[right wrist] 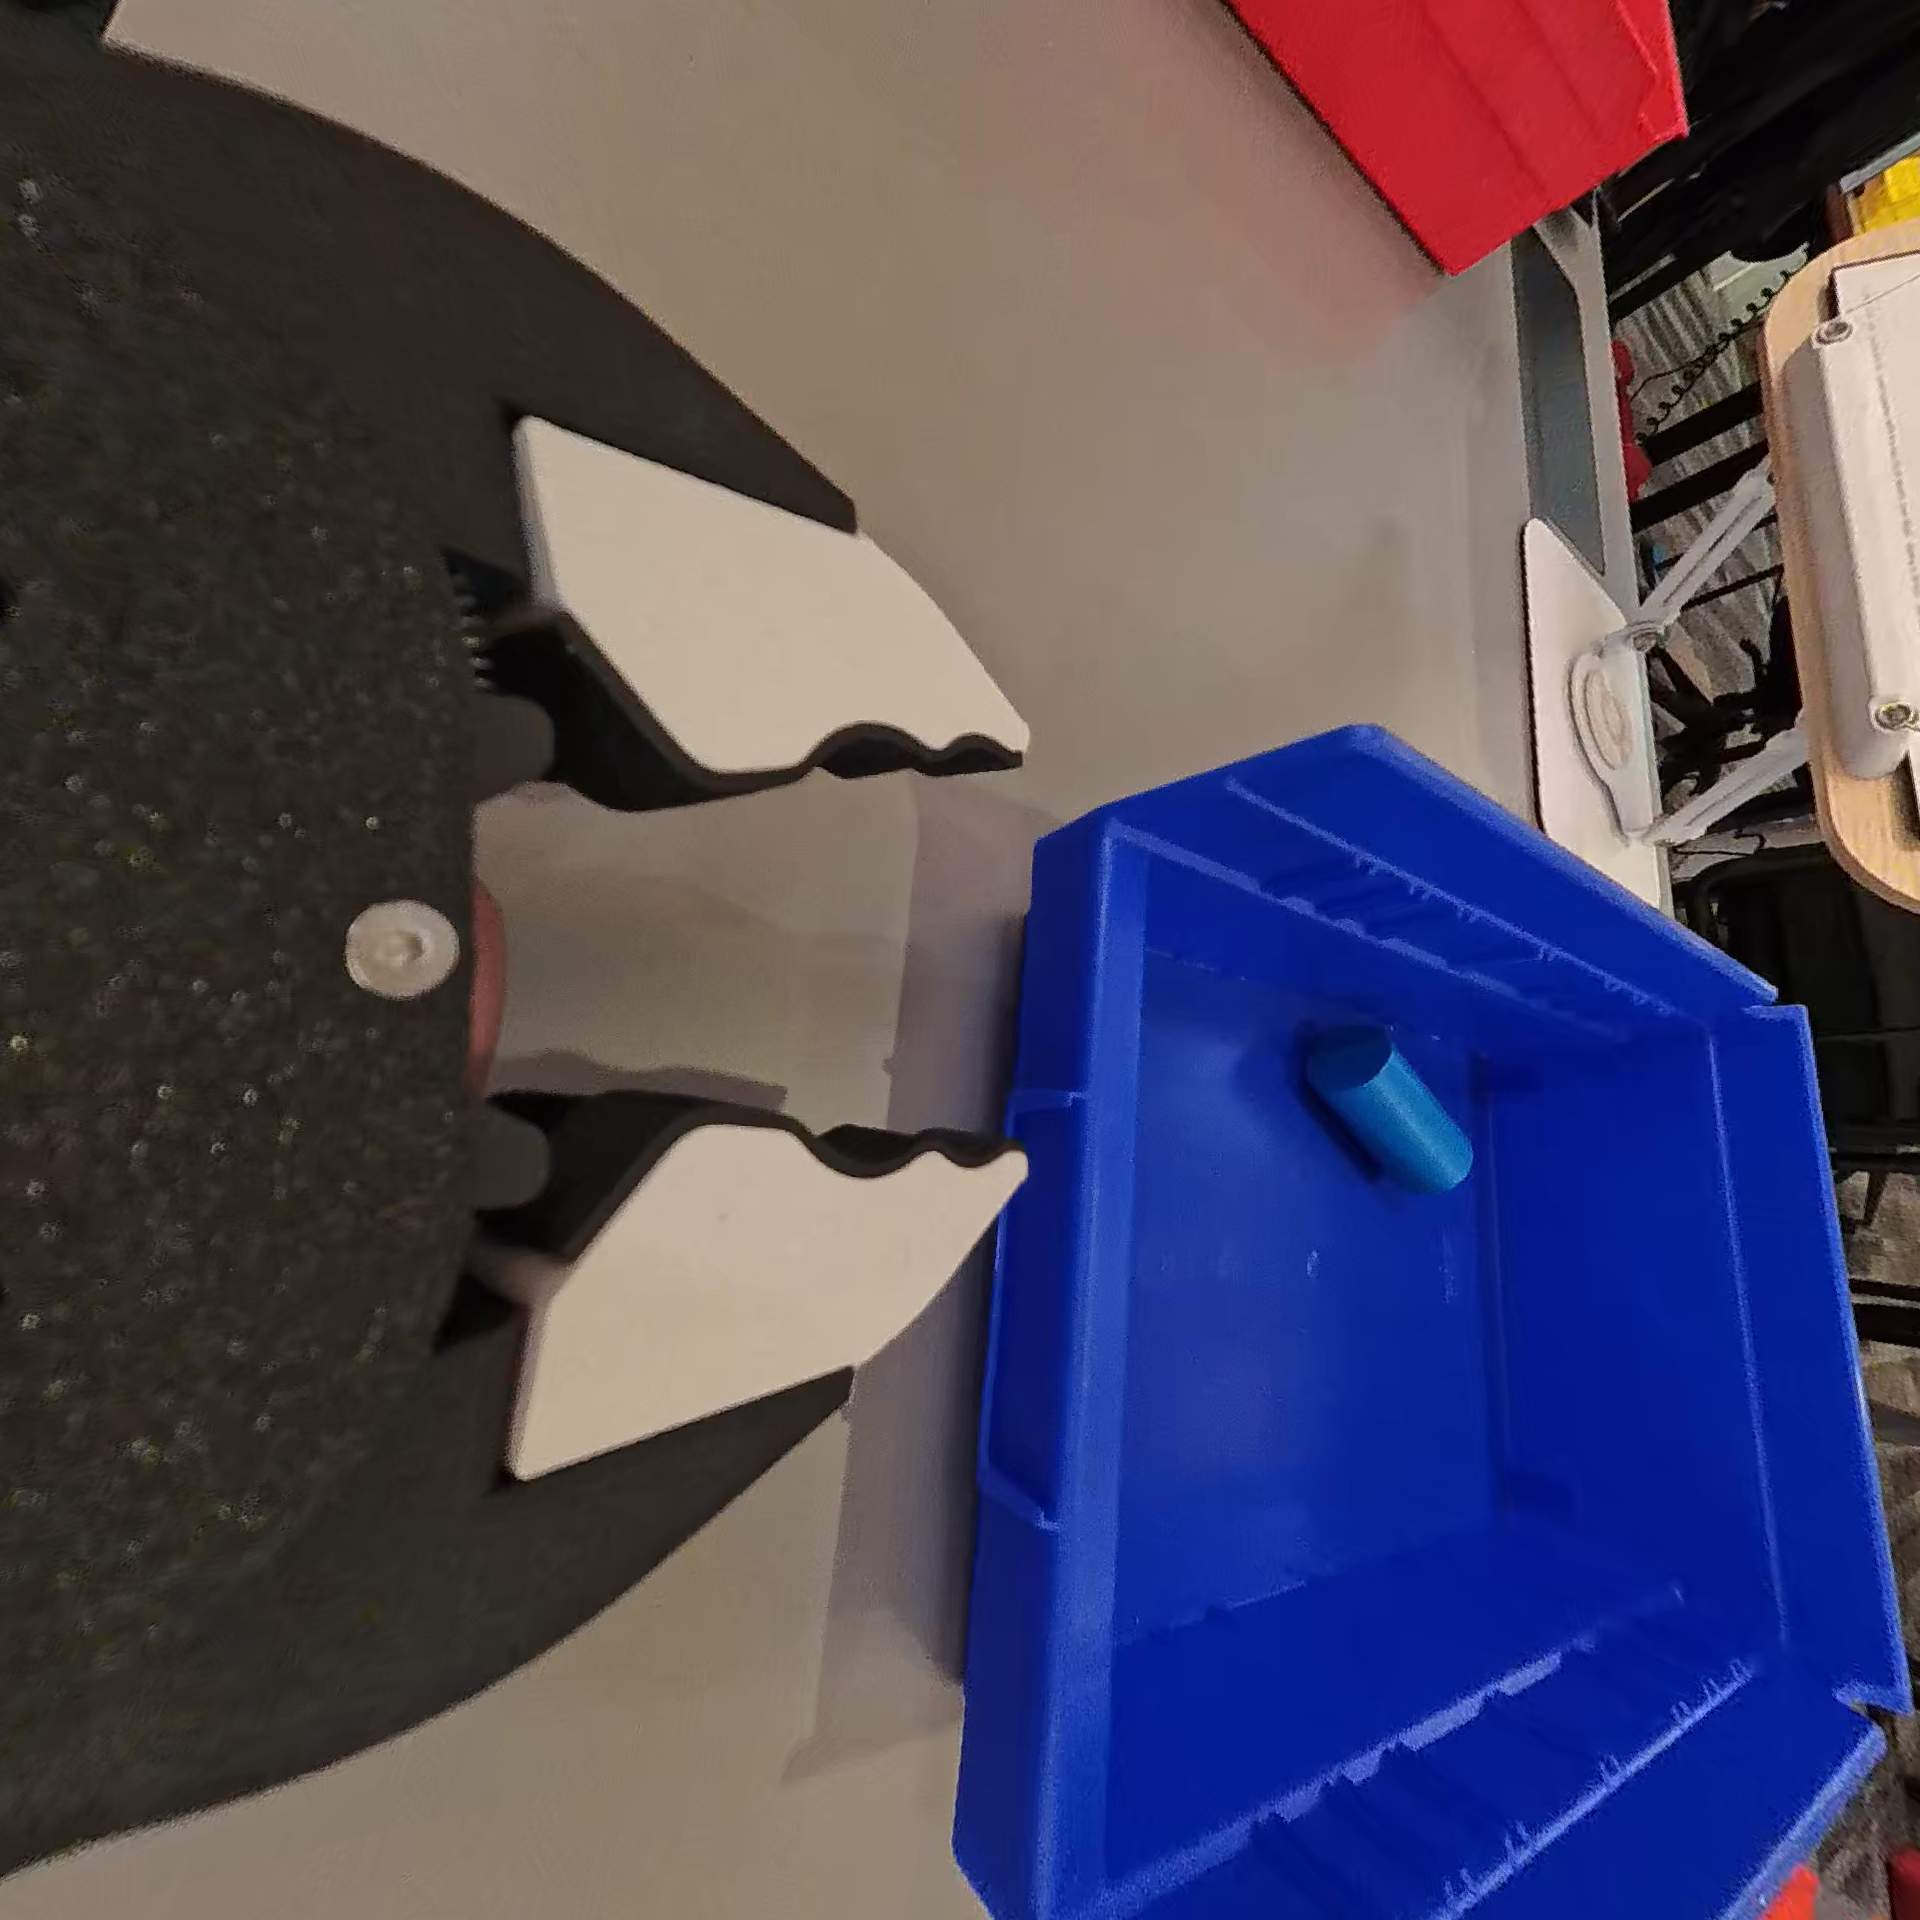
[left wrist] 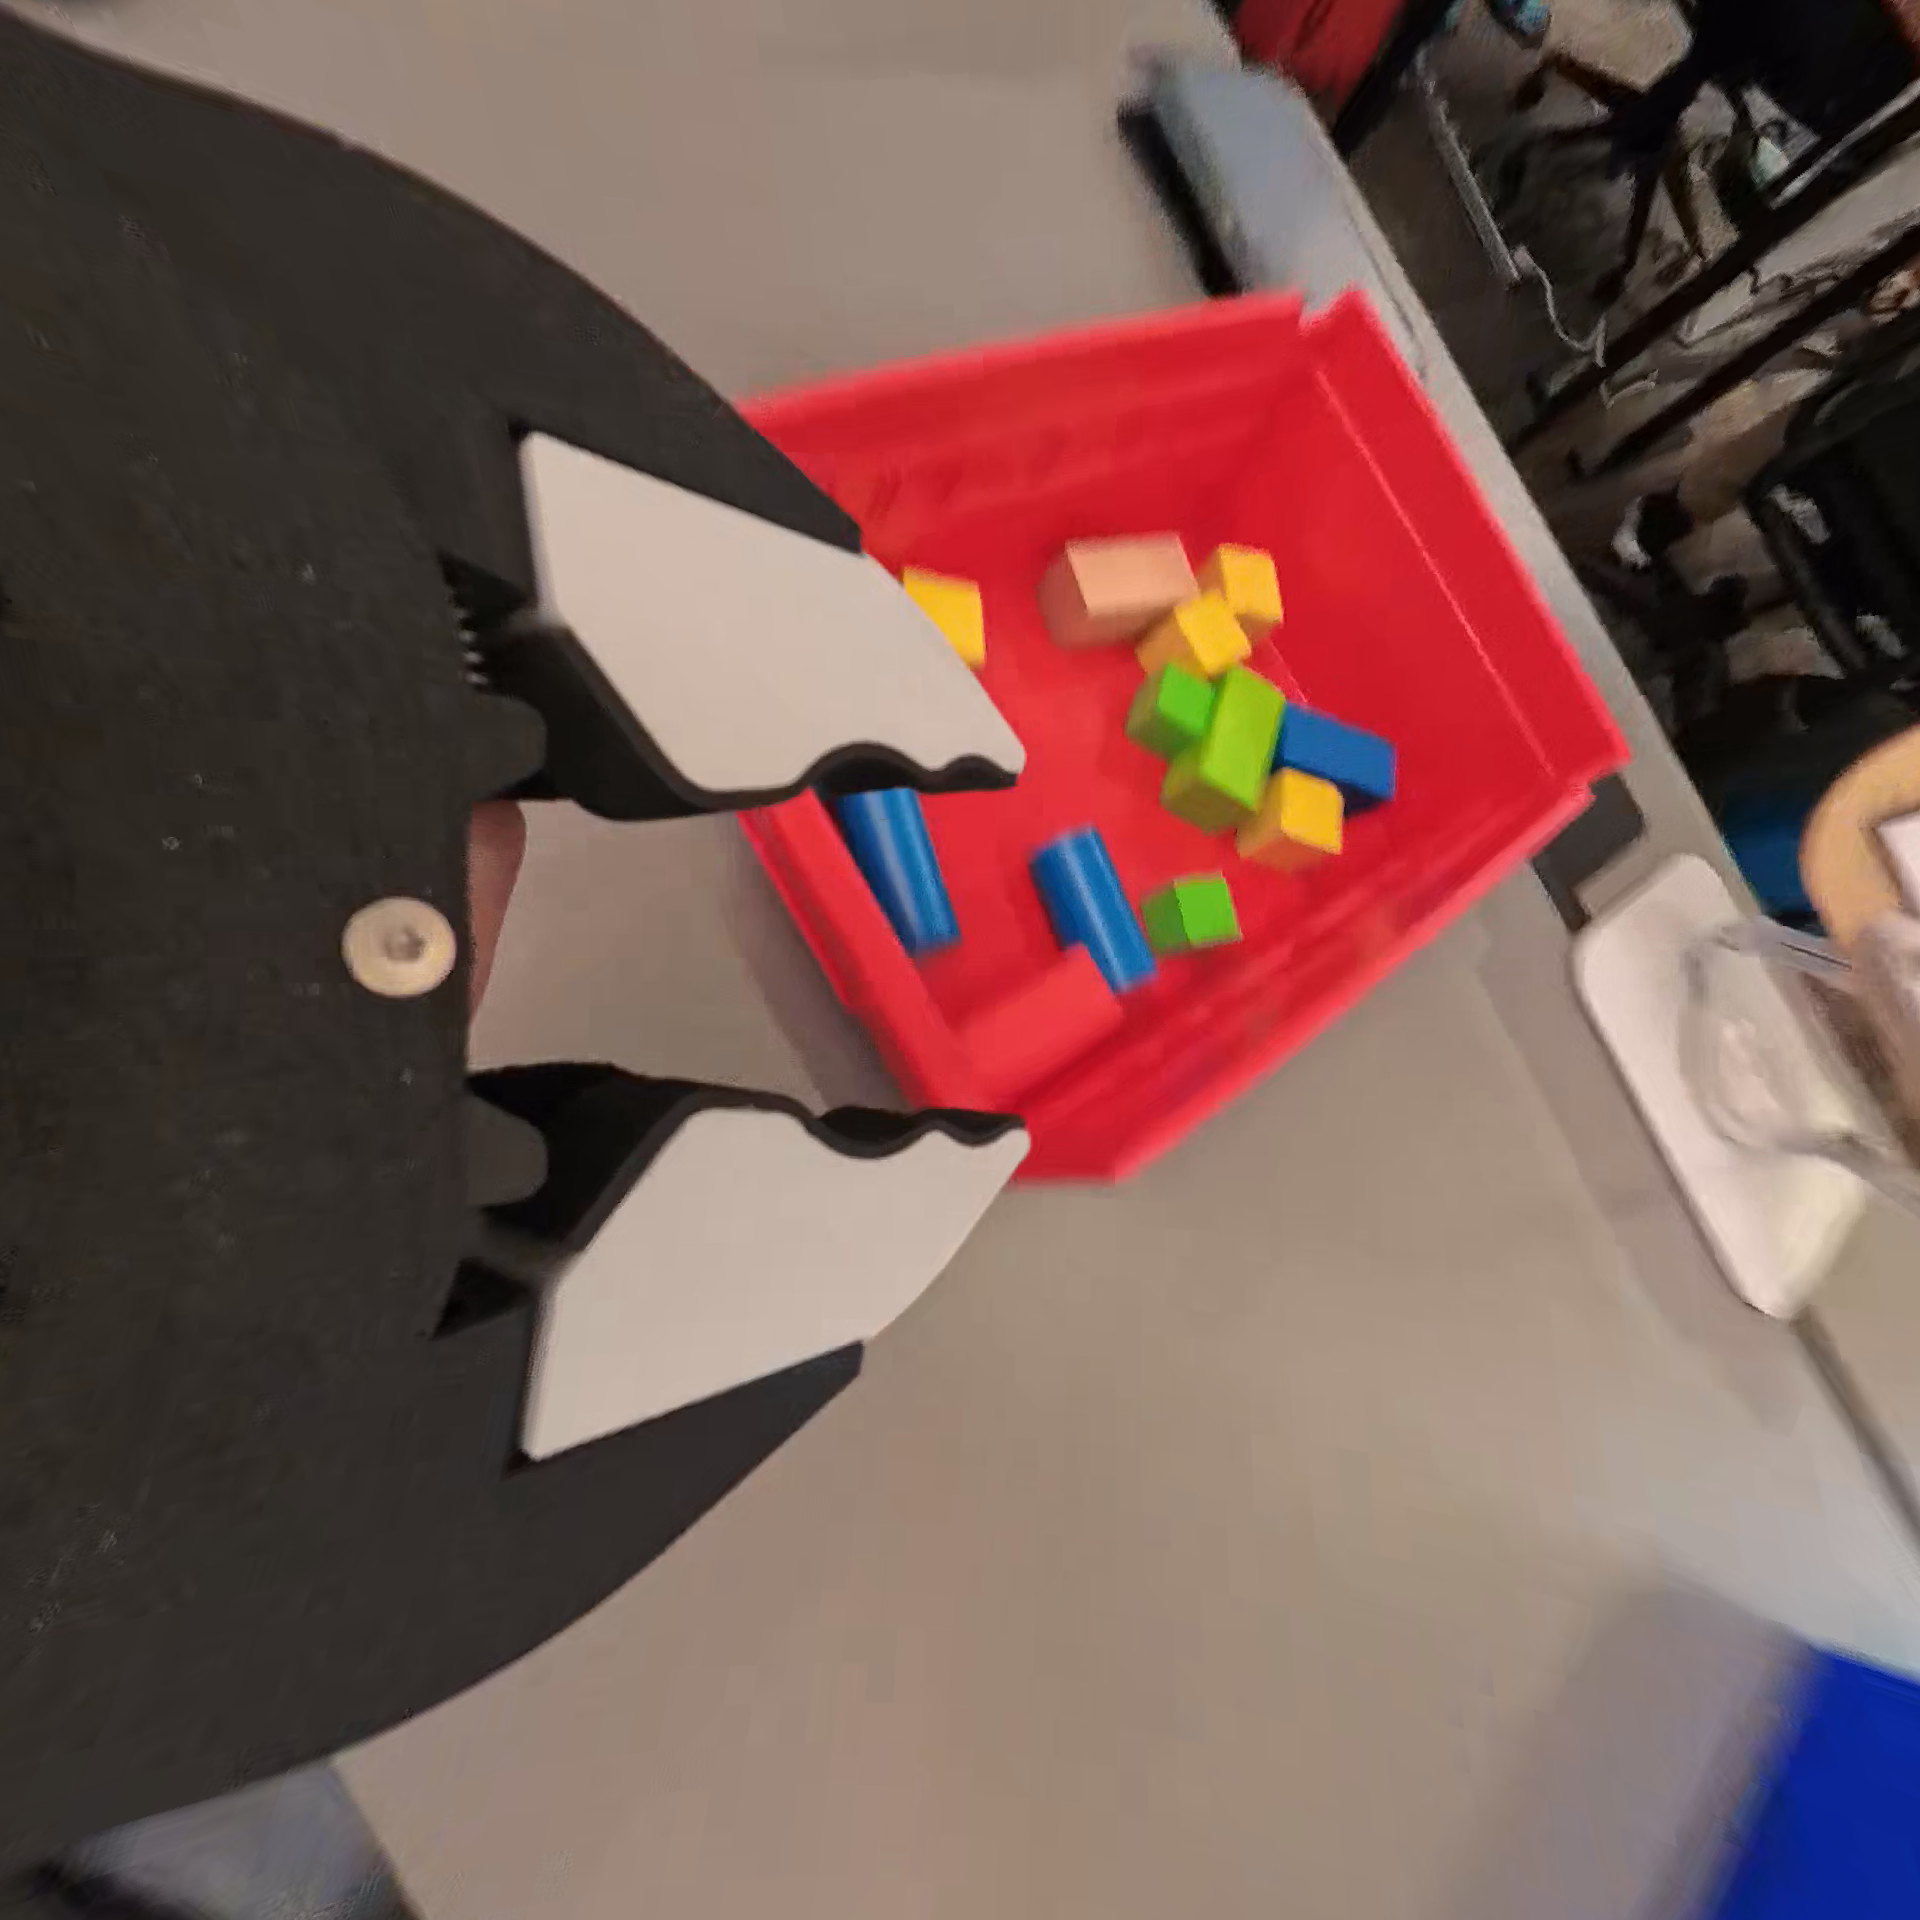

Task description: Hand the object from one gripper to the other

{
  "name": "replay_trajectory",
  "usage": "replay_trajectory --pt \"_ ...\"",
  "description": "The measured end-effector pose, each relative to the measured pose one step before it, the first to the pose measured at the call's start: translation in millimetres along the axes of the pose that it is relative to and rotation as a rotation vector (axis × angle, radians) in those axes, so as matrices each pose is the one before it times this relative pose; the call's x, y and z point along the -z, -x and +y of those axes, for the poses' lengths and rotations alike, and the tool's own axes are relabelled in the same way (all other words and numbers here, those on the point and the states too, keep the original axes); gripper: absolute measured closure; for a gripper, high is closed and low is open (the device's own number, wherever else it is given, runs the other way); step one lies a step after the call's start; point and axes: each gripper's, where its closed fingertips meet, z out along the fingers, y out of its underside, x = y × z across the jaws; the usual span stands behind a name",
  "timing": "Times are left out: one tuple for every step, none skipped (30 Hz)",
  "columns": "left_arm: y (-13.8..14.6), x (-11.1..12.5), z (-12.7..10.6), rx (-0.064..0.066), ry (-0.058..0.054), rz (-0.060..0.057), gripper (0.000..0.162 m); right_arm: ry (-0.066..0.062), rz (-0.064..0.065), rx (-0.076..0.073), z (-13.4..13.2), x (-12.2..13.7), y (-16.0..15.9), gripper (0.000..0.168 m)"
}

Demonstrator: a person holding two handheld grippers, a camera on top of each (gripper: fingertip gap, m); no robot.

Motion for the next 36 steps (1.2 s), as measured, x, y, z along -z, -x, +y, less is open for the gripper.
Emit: replay_trajectory --pt "17.01 -3.58 5.21 -0.0298 0.0616 -0.0273 0.105 -0.0025 -0.0031 -0.0064 -0.45 0.49 -0.21 0.103" --pt "15.11 -5.51 6.14 -0.0057 0.0661 -0.015 0.105 -0.0017 -0.0059 -0.0111 -0.54 0.73 0.21 0.103" --pt "12.67 -7.07 5.85 0.0113 0.0685 -0.0027 0.105 -0.004 -0.0093 -0.0123 -0.91 0.7 0.86 0.103" --pt "10.53 -8.48 3.34 0.0199 0.058 0.0036 0.105 -0.004 -0.0074 -0.0099 -0.69 0.4 0.61 0.104" --pt "7.21 -9.51 0.75 0.0127 0.0472 0.0134 0.105 0.0001 -0.0047 -0.006 -0.07 -0.19 0.54 0.104" --pt "4.79 -10.56 0.37 -0.0072 0.046 0.0169 0.106 0.004 -0.0044 -0.0015 0.59 -0.71 0.81 0.104" --pt "5.09 -11.7 1.89 -0.0206 0.0561 0.0083 0.107 0.0061 -0.0037 0.0022 1.11 -0.98 0.88 0.104" --pt "6.01 -12.32 3.15 -0.0291 0.0695 0.0017 0.107 0.0083 -0.0031 0.0035 1.39 -1.04 1.1 0.104" --pt "6.81 -12.17 2.78 -0.029 0.0726 -0.0025 0.107 0.009 -0.0065 0.0034 1.09 -0.73 1.84 0.104" --pt "5.11 -11.54 1.57 -0.0253 0.0704 0.0093 0.108 0.0025 -0.0076 0.0044 0.15 -0.51 2.18 0.105" --pt "3.39 -10.27 0.12 -0.0188 0.0674 0.0206 0.111 -0.0009 -0.0053 0.0062 0.01 -0.36 1.92 0.105" --pt "3.93 -8.67 -2.21 -0.005 0.057 0.0164 0.113 0.0021 -0.0012 0.008 0.36 -0.48 1.24 0.105" --pt "3.93 -7.2 -2.98 0.001 0.0535 0.0121 0.113 0.0041 0.0017 0.0086 0.63 -0.44 0.6 0.105" --pt "1.67 -6.13 -1.61 -0.0079 0.0621 0.0186 0.113 0.0029 0.0 0.0072 0.47 -0.42 0.73 0.105" --pt "0.62 -5.38 0.12 -0.0168 0.0708 0.0175 0.112 0.0034 -0.0019 0.0047 0.47 -0.34 0.77 0.106" --pt "2.21 -4.73 0.45 -0.0153 0.0686 0.0034 0.11 0.0037 -0.0035 0.0034 0.18 -0.18 0.82 0.105" --pt "2.06 -4.05 -0.22 -0.0085 0.0588 -0.0009 0.111 0.0009 -0.0024 0.0024 -0.01 0.1 0.57 0.105" --pt "0.51 -3.83 0.37 -0.0094 0.0541 0.0049 0.112 -0.0004 -0.0005 0.0024 -0.04 0.18 0.01 0.106" --pt "-0.07 -3.66 1.04 -0.0128 0.0504 0.007 0.111 0.0011 0.0003 0.0028 0.24 0.25 -0.13 0.106" --pt "0.13 -3.35 0.41 -0.0062 0.0397 0.0072 0.112 0.0017 0.0005 0.0027 0.28 0.33 -0.45 0.106" --pt "-0.13 -2.71 -0.36 0.0006 0.0312 0.0117 0.113 0.0015 0.0 0.0028 0.42 0.24 -0.52 0.106" --pt "0.14 -2.35 -1.04 0.0065 0.0221 0.0098 0.113 0.0038 -0.0003 0.002 0.72 0.2 -0.55 0.106" --pt "0.82 -2.1 -0.59 0.0087 0.0204 0.0019 0.113 0.0046 -0.0035 0.0009 0.54 0.17 -0.23 0.106" --pt "1.21 -1.75 -0.37 0.0058 0.0177 -0.0042 0.112 0.0019 -0.0039 0.0011 -0.03 0.18 -0.04 0.106" --pt "0.73 -1.22 -1.17 0.0082 0.0076 -0.0033 0.111 -0.0001 -0.0006 0.0033 -0.15 0.08 -0.54 0.106" --pt "-0.27 -0.83 -1.54 0.0092 0.0029 0.0013 0.11 0.002 0.0007 0.005 0.28 0.03 -0.67 0.106" --pt "-0.68 -1.05 -1.55 0.0071 0.0012 0.001 0.108 0.0046 0.0009 0.0047 0.7 0.07 -0.5 0.106" --pt "-0.81 -1.73 -0.94 0.005 0.003 -0.0025 0.108 0.0032 0.0012 0.0034 0.45 0.11 -0.53 0.106" --pt "-2.0 -2.6 -0.12 0.0015 0.0092 0.0034 0.108 0.0019 0.0 0.0027 0.12 0.3 -0.05 0.106" --pt "-4.44 -3.38 0.76 0.0015 0.0138 0.0181 0.113 0.0019 -0.0021 0.0039 -0.26 0.34 0.48 0.106" --pt "-5.42 -3.06 1.21 0.0033 0.015 0.0282 0.122 0.0001 -0.0019 0.007 -0.62 0.24 0.75 0.106" --pt "-3.23 -0.54 0.66 0.003 0.005 0.018 0.132 0.0004 0.0015 0.0115 -0.47 0.17 0.36 0.106" --pt "1.29 0.61 -0.31 0.0087 -0.0096 -0.0112 0.132 0.0027 0.0072 0.0145 0.05 0.1 -0.44 0.106" --pt "1.93 0.1 0.44 0.0083 -0.0081 -0.0145 0.132 0.0026 0.0093 0.0137 0.33 0.07 -0.69 0.106" --pt "1.24 -0.3 2.25 0.0061 0.0012 -0.0078 0.132 0.0036 0.005 0.0102 0.58 -0.23 -0.03 0.106" --pt "-0.14 0.79 1.59 0.0039 -0.0049 0.002 0.132 0.0054 0.0004 0.0064 0.63 -0.24 0.84 0.106"
